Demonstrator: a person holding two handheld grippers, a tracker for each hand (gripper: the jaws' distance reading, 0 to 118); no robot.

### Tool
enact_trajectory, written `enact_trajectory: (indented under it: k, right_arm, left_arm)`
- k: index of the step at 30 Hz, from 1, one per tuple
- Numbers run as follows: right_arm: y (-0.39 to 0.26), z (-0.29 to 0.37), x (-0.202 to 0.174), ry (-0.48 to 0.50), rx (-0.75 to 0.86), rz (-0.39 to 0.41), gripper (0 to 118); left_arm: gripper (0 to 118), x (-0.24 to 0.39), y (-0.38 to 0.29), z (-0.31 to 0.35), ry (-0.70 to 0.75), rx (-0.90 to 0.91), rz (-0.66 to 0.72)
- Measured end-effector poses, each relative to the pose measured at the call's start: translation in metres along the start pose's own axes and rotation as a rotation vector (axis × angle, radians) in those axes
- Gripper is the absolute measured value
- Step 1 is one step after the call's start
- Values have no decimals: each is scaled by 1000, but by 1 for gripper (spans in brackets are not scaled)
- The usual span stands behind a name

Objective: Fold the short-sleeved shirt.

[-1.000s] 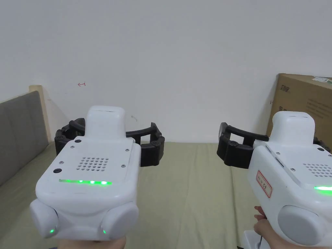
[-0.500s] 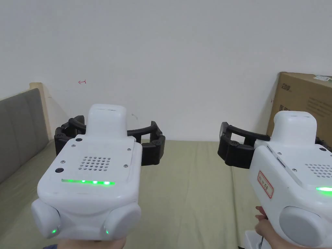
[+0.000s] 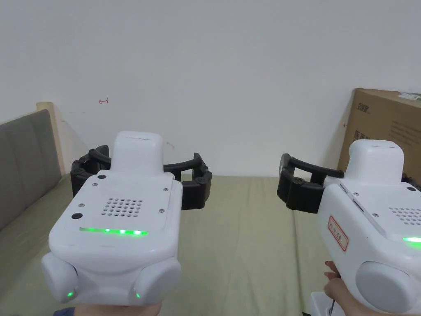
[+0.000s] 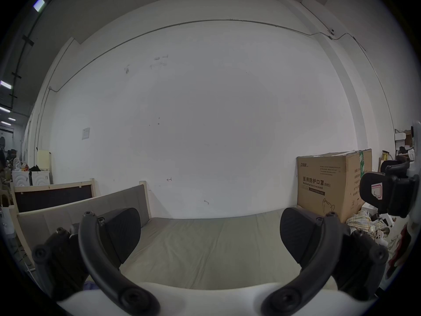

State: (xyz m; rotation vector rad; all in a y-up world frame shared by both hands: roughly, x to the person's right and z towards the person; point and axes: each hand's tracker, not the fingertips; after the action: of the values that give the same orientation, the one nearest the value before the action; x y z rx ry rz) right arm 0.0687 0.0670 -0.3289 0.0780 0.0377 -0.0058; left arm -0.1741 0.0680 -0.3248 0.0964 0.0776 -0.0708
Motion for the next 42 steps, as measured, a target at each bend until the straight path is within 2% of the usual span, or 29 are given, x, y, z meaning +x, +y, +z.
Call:
enact_trajectory:
  k: [13,26,32,33,34,35,36,37,38,40,41,42]
  right_arm:
    - [0,-1,-1,16,-7,-14,118]
    - [-1,-1,-1,-15,11,17,118]
    - [-2,-3,2,-20,19,11,118]
    - [-2,-4,1,-20,15,19,115]
    - [-3,-5,1,-13,14,26,102]
    - [-4,-4,0,-5,20,32,69]
    - [-6,-1,-1,10,31,41,0]
    - [-7,-2,-2,5,30,49,0]
    - [-8,-7,-3,-13,3,67,0]
    - [-12,-7,4,23,-23,33,0]
    - [-12,-8,7,54,-49,9,0]
    - [-13,-8,9,20,-51,12,0]
  left_arm:
    - [118,-2,-1,-1,-3,-5,17]
    - [118,-4,-1,-6,-6,-14,48]
    - [118,-1,-3,-8,-4,-8,10]
    - [118,0,-2,-8,-22,-13,14]
    - [116,1,-3,-8,-15,-13,15]
    - [107,3,-4,-7,-2,-18,16]
    - [71,3,-5,-4,4,-14,13]
    - [71,2,-7,-1,11,-2,4]
    - [59,0,-10,2,-10,13,-20]
    - [0,-4,-13,-3,-3,-24,-38]
    - [0,-7,-16,-4,16,-28,-24]
    - [0,-11,-18,-6,9,-46,0]
